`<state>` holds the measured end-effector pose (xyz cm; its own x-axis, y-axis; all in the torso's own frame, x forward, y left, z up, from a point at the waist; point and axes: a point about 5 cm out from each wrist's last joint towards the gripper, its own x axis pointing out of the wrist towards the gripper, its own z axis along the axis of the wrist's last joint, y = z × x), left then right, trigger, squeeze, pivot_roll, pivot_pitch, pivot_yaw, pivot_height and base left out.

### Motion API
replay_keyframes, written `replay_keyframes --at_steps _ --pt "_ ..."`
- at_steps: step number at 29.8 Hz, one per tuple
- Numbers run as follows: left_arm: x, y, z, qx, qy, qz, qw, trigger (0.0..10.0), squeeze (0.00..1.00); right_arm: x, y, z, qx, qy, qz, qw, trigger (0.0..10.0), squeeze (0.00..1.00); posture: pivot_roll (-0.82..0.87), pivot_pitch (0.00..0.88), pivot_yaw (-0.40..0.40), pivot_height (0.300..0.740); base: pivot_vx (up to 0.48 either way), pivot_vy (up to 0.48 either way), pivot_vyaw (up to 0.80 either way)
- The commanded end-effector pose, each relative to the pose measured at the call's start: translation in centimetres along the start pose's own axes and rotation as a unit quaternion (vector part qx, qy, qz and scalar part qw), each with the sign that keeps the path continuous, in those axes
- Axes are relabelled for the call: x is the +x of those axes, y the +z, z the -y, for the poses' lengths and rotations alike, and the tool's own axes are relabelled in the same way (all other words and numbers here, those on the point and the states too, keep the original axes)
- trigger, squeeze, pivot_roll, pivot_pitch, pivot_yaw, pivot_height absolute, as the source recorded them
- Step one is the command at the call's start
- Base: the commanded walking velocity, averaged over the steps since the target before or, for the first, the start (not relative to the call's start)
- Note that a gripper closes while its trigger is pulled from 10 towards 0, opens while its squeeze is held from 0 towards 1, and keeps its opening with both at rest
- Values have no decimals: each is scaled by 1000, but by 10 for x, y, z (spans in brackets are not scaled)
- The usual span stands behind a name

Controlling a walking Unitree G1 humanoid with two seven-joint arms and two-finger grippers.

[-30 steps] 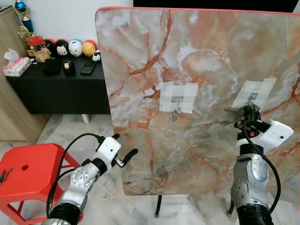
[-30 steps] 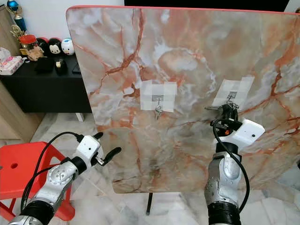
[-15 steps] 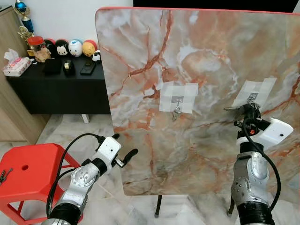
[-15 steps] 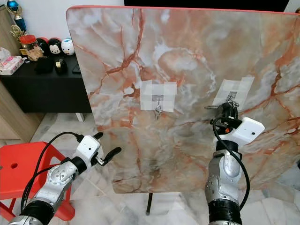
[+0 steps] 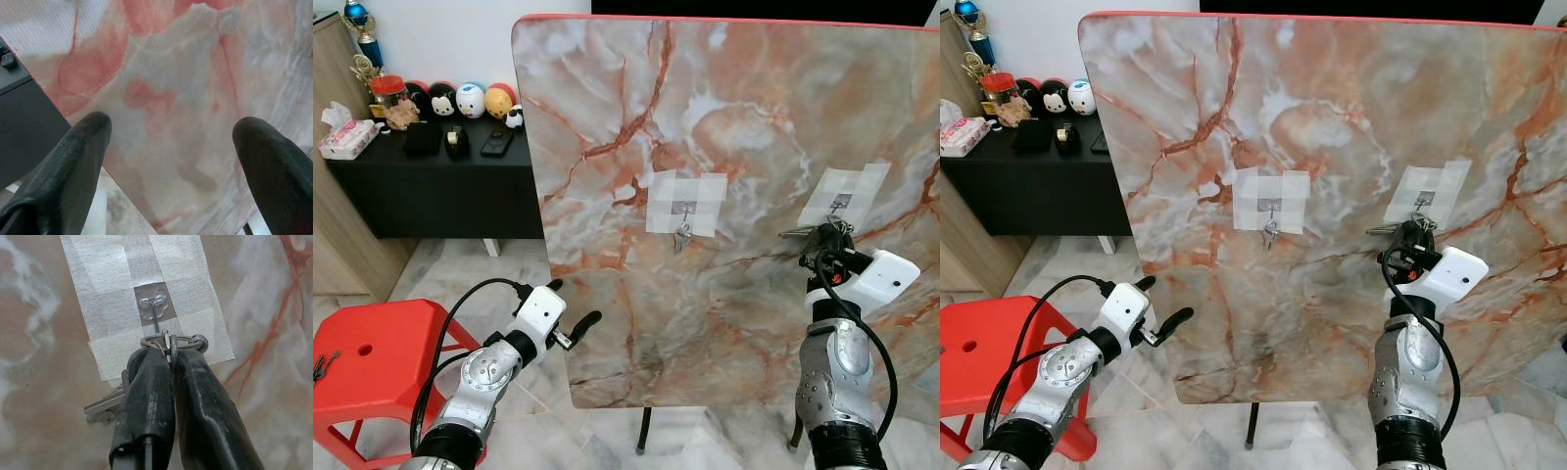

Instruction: Hang keys on a hook

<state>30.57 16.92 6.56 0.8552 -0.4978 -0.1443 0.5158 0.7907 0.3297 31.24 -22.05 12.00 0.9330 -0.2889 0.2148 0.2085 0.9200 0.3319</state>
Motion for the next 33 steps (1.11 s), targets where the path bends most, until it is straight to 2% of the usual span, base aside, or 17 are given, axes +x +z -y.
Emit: replay_keyframes --at_steps 1,3,4,10,19,33 --pt "-1 0 2 14 -7 -2 1000 10000 941 2 1 2 -7 2 -5 1000 10000 157 30 0 -69 740 0 0 0" --pt "-1 0 2 15 -7 -2 1000 10000 941 2 0 2 -7 3 -6 1000 10000 157 30 0 -69 740 0 0 0" --pt "-1 -1 2 14 -7 -3 1000 10000 937 2 1 2 -8 1 -5 1000 10000 1000 30 0 -70 740 0 0 0" --pt "-2 -3 4 16 -13 -9 1000 10000 937 -1 -1 3 -13 3 -10 1000 10000 1000 30 0 -72 740 0 0 0" --pt "-1 -4 6 16 -18 -11 1000 10000 933 -20 -12 11 -24 -1 -38 999 10000 1000 28 0 -74 740 0 0 0" --pt "-3 -7 8 14 -18 -17 1000 10000 933 -41 -22 21 -41 -4 -75 996 10000 1000 27 0 -74 740 0 0 0"
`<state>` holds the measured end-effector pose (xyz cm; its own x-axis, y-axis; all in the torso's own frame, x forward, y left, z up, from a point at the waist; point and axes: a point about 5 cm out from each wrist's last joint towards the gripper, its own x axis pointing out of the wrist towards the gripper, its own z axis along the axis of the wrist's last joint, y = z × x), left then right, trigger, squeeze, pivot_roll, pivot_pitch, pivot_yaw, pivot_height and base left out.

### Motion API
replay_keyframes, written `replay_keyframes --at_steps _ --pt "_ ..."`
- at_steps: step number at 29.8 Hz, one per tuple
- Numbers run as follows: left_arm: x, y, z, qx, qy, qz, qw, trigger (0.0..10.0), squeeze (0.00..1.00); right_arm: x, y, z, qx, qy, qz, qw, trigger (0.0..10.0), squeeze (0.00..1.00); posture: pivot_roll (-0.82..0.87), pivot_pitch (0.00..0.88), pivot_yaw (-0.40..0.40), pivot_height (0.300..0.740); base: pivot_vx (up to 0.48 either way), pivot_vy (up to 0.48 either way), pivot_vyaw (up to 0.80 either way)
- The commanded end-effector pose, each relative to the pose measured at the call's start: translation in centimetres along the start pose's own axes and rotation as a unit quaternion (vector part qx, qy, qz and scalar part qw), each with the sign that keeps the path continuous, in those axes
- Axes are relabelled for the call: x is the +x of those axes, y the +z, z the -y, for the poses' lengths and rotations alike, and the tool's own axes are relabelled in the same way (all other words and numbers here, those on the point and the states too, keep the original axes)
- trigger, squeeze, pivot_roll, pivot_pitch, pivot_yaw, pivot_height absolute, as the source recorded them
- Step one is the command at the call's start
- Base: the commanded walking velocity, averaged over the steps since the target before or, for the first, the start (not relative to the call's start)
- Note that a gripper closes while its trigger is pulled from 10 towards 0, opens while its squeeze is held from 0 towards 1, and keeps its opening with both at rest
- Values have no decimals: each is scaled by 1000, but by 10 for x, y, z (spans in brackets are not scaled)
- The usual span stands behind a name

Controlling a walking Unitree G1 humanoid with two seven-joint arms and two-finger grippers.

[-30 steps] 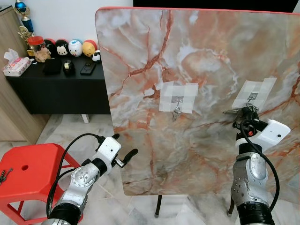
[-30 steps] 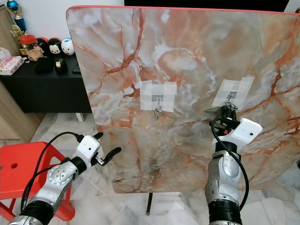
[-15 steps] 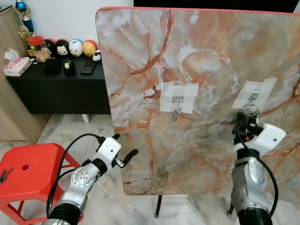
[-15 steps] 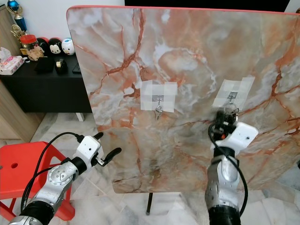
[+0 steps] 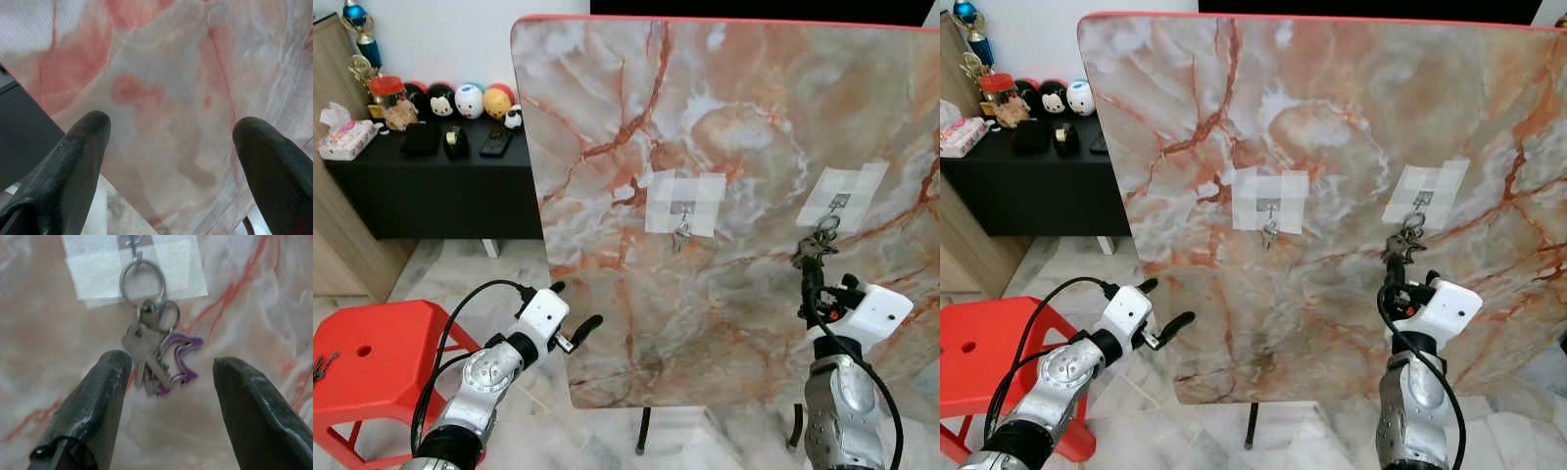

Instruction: Hang keys on a hook

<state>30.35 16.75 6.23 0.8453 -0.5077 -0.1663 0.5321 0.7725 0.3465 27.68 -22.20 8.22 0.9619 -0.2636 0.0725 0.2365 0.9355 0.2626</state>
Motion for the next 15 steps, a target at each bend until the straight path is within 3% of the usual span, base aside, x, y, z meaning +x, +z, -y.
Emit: replay_keyframes --at_steps 1,2,3,5,6,7,8,12,15 --pt "-4 -8 5 -9 -3 -12 1000 10000 933 -5 -5 2 -16 -1 -18 1000 10000 804 24 0 -74 740 0 0 0" --pt "-5 -9 5 -15 0 -13 1000 10000 929 -7 -8 4 -21 -1 -25 999 10000 133 25 0 -75 740 0 0 0" --pt "-7 -13 5 -33 8 -17 999 10000 702 -13 -20 9 -41 -11 -62 997 10000 0 25 0 -75 740 0 0 0" --pt "-9 -16 5 -44 13 -20 999 10000 702 -17 -28 12 -51 -19 -88 995 10000 0 23 0 -75 740 0 0 0" --pt "-10 -19 5 -53 17 -27 998 10000 569 -22 -44 17 -93 -23 -149 984 10000 0 23 0 -75 740 0 0 0" --pt "-11 -21 5 -57 18 -30 998 10000 569 -25 -50 20 -114 -24 -175 978 10000 0 18 0 -75 740 0 0 0" --pt "-16 -32 10 -58 9 -59 997 10000 0 -37 -72 28 -126 -27 -242 962 10000 0 21 0 -77 740 0 0 0" --pt "-22 -44 17 -65 -3 -90 994 10000 0 -47 -86 34 -138 -32 -280 950 10000 0 25 0 -76 740 0 0 0" --pt "-33 -63 25 -102 6 -134 986 10000 0 -56 -103 38 -135 -20 -322 937 10000 0 22 0 -72 740 0 0 0"
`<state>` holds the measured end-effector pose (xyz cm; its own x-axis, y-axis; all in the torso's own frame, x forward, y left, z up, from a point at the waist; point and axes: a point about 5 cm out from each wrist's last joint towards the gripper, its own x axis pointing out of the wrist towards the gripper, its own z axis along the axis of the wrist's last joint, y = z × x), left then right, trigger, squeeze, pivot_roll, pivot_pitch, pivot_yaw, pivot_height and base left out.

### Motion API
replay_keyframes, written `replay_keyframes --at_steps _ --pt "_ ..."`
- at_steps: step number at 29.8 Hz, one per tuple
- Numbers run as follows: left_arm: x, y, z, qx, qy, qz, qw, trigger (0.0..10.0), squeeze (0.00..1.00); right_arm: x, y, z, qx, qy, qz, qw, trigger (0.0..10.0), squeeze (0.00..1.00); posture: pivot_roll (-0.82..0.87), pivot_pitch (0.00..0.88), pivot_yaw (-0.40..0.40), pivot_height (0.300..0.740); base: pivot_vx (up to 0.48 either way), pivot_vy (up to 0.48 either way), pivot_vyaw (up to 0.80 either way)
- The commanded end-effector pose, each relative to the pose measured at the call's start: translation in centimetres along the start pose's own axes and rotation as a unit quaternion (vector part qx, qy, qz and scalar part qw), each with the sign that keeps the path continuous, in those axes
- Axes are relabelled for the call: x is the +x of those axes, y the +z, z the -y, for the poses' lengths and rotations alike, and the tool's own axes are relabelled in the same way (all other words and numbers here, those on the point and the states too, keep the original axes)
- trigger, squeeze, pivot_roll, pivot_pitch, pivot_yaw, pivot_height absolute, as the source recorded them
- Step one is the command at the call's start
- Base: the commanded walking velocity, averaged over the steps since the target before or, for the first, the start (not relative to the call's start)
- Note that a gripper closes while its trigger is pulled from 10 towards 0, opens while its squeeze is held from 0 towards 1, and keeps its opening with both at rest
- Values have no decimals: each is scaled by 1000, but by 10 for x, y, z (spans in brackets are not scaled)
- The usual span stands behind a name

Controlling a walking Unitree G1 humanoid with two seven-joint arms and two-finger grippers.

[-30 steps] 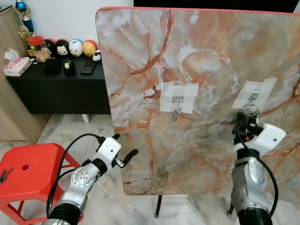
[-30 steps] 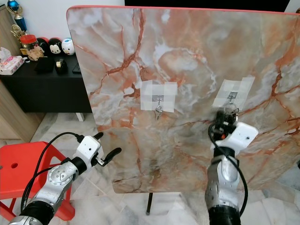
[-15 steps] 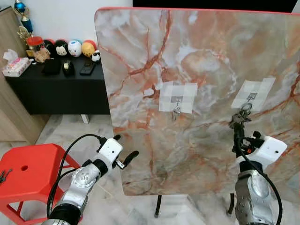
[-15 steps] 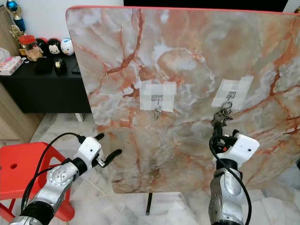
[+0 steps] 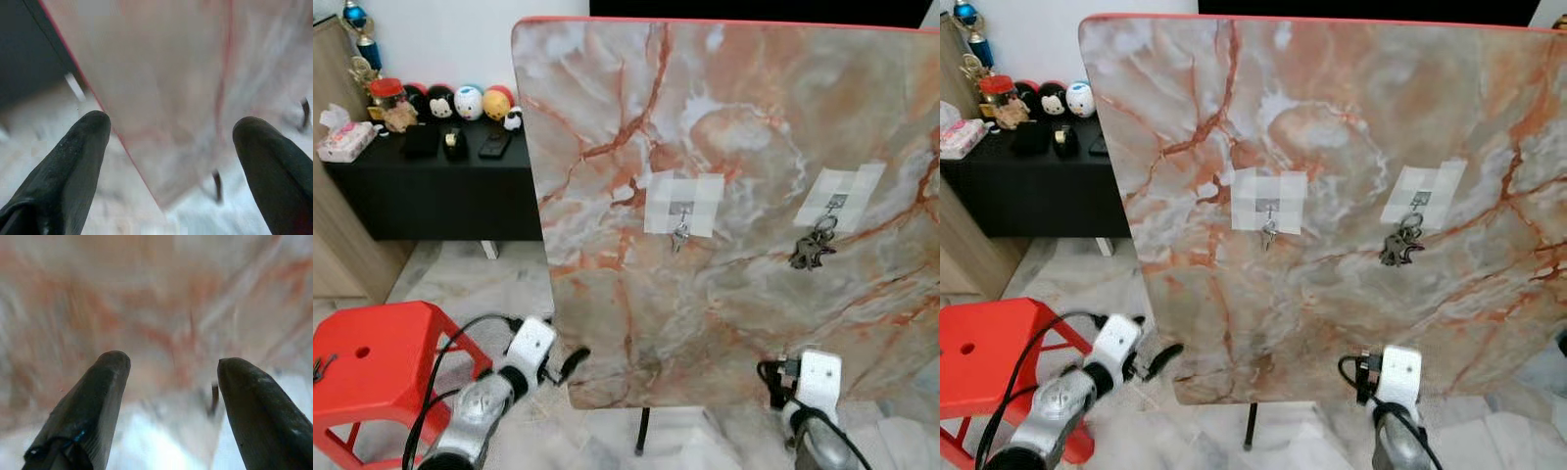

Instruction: Hang keys on a hook

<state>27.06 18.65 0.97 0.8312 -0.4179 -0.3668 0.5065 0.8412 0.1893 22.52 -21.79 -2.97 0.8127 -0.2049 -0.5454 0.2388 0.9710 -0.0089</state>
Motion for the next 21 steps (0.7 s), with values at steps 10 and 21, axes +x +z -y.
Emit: replay_keyframes --at_steps 10,21 --pt "-34 -82 16 -183 91 -211 956 10000 0 -5 -54 -6 -8 27 -141 990 10000 0 40 0 -61 740 0 0 0" --pt "-44 -103 38 -196 124 -281 931 10000 0 -13 -73 -7 -30 25 -179 983 10000 0 29 0 -46 740 0 0 0"
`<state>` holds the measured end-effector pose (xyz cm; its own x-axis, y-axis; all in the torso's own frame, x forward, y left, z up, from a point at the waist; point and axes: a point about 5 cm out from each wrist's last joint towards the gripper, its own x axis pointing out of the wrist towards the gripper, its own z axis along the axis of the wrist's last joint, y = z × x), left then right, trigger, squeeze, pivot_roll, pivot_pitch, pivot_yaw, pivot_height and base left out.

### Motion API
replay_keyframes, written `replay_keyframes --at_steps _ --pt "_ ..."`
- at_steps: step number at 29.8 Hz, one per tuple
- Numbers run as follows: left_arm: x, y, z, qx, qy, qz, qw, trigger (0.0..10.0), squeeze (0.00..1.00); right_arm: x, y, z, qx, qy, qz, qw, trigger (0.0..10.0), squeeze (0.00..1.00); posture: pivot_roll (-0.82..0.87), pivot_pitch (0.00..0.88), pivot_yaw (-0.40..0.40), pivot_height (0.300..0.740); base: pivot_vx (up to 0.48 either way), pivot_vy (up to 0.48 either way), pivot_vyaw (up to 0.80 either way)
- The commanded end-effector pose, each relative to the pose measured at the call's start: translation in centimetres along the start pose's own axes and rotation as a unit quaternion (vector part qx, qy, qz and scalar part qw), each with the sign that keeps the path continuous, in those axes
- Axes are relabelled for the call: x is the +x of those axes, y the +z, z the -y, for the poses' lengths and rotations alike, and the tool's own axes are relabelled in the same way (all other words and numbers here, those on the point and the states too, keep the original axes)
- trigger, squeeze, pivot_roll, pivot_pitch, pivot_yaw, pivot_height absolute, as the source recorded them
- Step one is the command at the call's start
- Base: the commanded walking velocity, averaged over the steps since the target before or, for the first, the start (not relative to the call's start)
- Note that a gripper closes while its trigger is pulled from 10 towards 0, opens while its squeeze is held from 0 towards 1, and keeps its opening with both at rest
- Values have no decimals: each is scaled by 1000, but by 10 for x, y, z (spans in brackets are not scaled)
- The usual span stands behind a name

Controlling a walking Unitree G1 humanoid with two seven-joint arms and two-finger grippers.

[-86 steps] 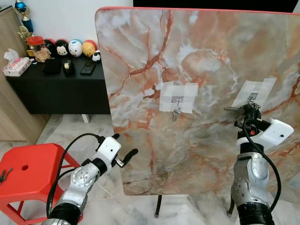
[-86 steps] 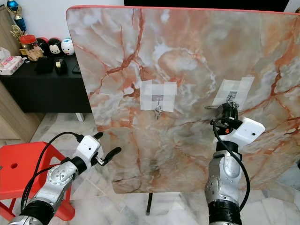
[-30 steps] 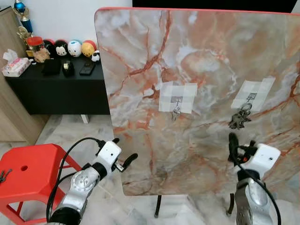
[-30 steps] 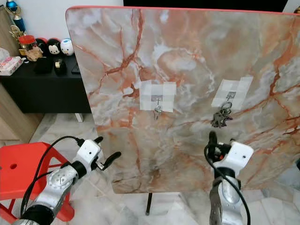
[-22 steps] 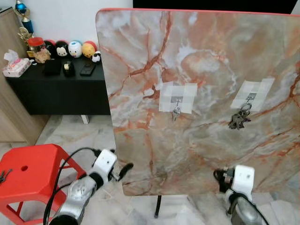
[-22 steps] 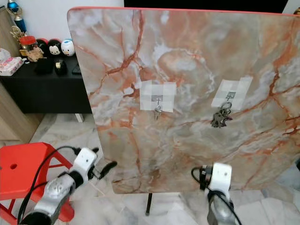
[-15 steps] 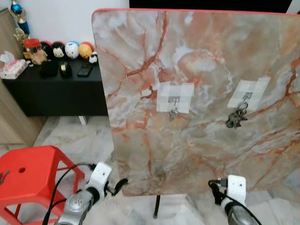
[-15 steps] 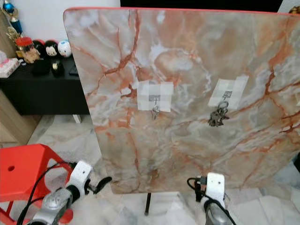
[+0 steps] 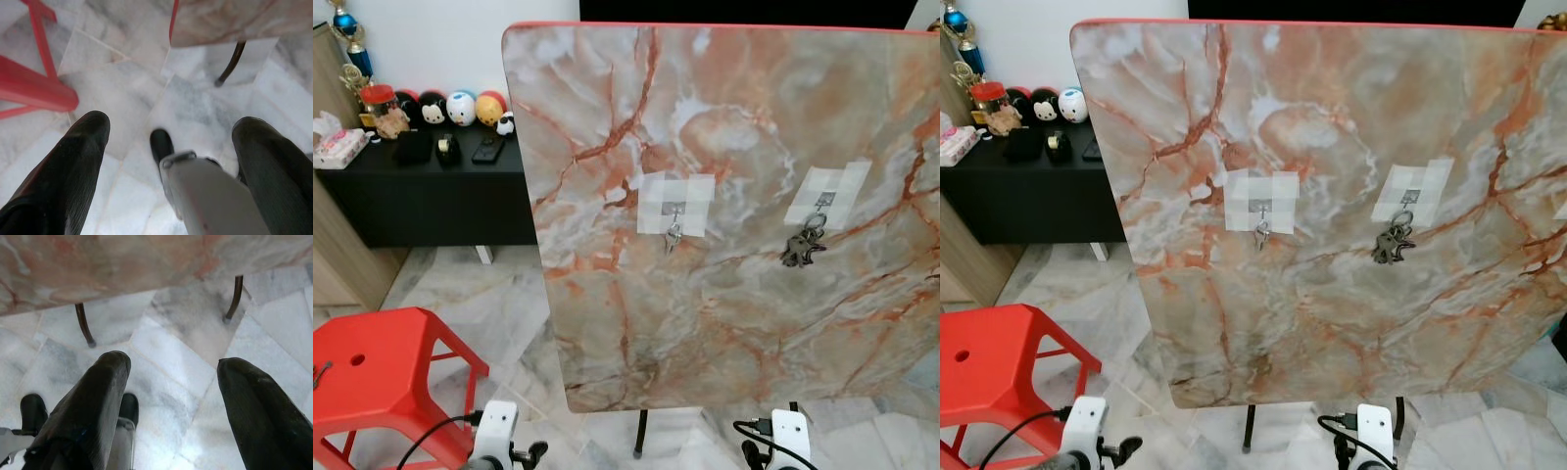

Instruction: Hang keys on a hook

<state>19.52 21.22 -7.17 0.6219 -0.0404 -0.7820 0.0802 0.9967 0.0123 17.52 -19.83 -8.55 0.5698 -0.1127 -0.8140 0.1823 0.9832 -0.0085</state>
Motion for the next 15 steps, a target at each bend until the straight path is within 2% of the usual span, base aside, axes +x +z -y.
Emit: replay_keyframes --at_steps 1,4,7,9,11,15 --pt "1 -6 9 1 -4 -8 1000 10000 0 1 3 0 -14 1 5 1000 10000 0 25 0 -45 740 0 0 0" --pt "1 -9 10 -7 4 -16 1000 10000 0 1 3 -1 4 6 7 1000 10000 0 35 0 -48 740 0 0 0" --pt "0 -12 10 -7 10 -25 1000 10000 0 1 3 -3 -14 12 8 1000 10000 0 37 0 -49 740 0 0 0" --pt "0 -12 9 -9 13 -24 1000 10000 0 1 3 -3 -21 11 7 1000 10000 0 37 0 -50 740 0 0 800" --pt "0 -7 1 -40 49 -5 998 10000 0 1 1 -6 -29 22 4 999 10000 0 45 0 -56 740 0 0 800" --pt "0 0 -7 -53 70 6 996 10000 0 0 -1 -8 -30 29 2 999 10000 0 48 0 -58 740 0 0 800"
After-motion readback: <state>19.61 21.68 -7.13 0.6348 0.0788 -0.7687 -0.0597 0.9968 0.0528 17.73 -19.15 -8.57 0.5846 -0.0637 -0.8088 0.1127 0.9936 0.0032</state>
